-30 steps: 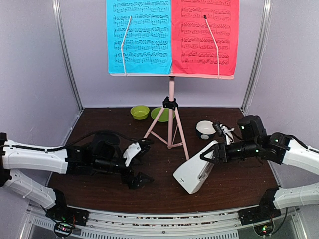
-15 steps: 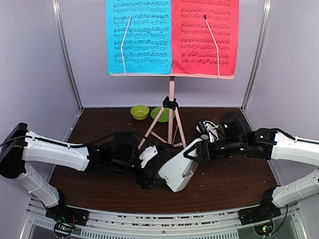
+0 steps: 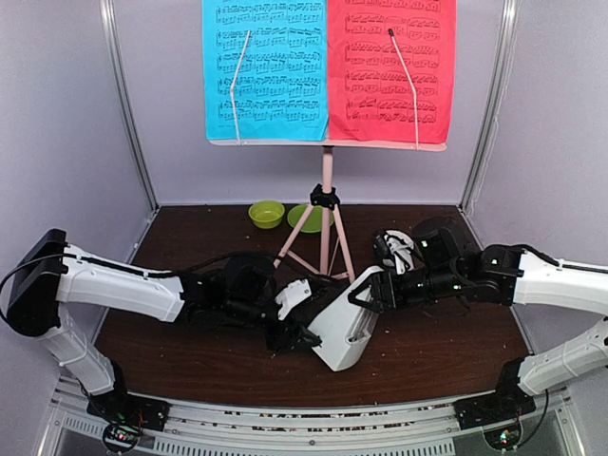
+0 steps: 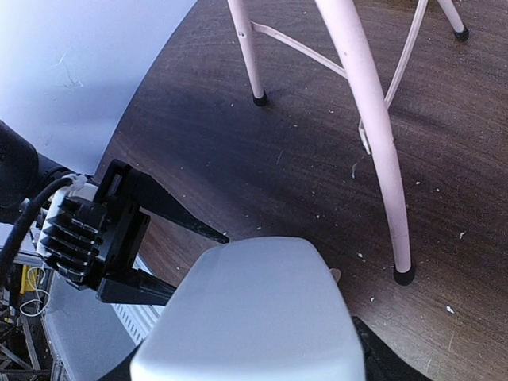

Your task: Set up the instrument practice props

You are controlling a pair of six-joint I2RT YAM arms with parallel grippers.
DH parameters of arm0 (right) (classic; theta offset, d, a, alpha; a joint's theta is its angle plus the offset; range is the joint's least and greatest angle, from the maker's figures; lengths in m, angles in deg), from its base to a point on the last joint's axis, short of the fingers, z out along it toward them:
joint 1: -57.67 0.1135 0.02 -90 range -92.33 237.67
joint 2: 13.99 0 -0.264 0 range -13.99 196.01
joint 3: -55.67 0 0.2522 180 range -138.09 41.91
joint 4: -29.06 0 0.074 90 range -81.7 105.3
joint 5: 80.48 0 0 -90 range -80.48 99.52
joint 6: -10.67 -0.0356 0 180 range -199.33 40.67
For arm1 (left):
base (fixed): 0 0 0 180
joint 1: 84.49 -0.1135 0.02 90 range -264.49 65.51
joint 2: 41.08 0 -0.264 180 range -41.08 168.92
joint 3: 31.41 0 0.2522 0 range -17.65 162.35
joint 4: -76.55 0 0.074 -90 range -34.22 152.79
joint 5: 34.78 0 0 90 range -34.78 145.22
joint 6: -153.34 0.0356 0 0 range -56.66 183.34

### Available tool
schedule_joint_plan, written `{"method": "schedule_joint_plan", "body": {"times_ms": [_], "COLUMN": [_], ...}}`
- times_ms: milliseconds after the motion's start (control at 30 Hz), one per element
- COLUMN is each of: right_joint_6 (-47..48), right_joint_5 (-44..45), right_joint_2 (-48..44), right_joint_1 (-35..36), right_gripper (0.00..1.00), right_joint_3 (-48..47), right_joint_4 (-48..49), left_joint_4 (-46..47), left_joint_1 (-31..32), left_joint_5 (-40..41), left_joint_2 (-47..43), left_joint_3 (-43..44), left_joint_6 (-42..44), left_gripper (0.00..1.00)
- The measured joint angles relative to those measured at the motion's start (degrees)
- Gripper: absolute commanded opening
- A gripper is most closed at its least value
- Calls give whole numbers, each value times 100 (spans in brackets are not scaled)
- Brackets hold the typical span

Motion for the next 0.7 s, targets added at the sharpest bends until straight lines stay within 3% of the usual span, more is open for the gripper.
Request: {"method": "schedule_joint_plan", "body": {"times_ms": [67, 200, 300, 700], "right_joint_6": [-52, -107, -111, -450], "right_joint_5": [55, 122, 258, 1895], "right_joint_2": [0, 2, 52, 1364], "right_joint_1": [0, 13, 118, 942], "right_gripper": [0, 0, 0, 0], "right_joint_3": [0, 0, -46, -1399], "right_joint_4": [-44, -48, -2, -507], "left_joint_4": [-4, -20, 33, 411], "left_joint_1": [-7, -28, -52, -492], "left_joint_5": [76, 116, 136, 1384], "left_joint_2": [13, 17, -35, -1545], "left_joint_3": [7, 26, -42, -1091], "left_joint_6": [33, 87, 28, -721], "left_gripper": [53, 71, 79, 84]}}
